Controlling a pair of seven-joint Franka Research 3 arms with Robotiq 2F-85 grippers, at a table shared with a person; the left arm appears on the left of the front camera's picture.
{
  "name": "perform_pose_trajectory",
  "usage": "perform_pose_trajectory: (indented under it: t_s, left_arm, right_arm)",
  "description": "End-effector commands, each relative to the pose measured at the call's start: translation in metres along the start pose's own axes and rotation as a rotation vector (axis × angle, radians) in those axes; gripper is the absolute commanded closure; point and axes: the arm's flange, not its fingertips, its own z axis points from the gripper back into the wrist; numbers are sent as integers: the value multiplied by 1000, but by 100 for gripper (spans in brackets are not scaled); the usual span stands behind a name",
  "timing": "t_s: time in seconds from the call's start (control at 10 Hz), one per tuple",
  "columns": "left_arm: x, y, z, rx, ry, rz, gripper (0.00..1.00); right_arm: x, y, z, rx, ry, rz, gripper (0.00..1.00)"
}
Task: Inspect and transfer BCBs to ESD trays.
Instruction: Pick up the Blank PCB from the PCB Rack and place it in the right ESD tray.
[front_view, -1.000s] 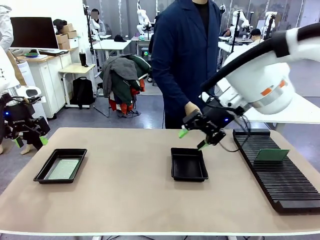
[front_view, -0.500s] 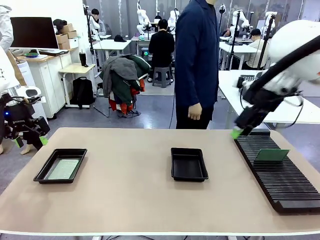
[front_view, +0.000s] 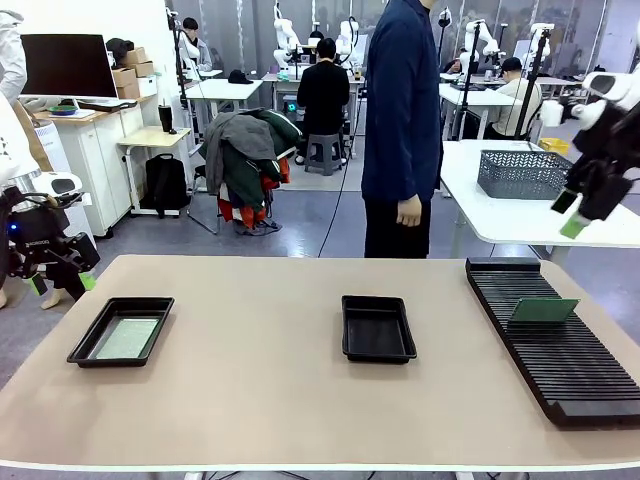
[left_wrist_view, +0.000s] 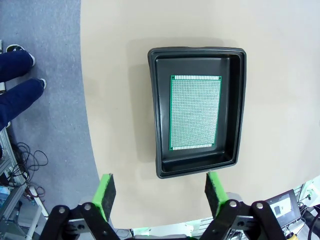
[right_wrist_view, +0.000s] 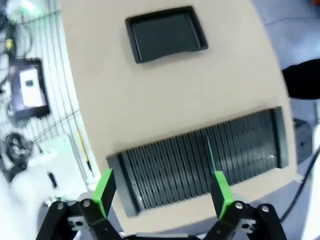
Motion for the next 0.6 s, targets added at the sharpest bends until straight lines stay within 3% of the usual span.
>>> perform_pose_trajectory:
  t_s: [0.0, 0.2, 0.5]
  left_arm:
    - [0, 0, -1, 3, -4, 1, 5]
    - [0, 0, -1, 3, -4, 1, 5]
    - [0, 0, -1, 3, -4, 1, 5]
  right_arm:
    - [-14, -8, 14, -3, 70, 116, 0]
    - [-31, -8, 31, -62, 132, 241, 0]
    - [-40, -14, 40, -74, 197, 257, 0]
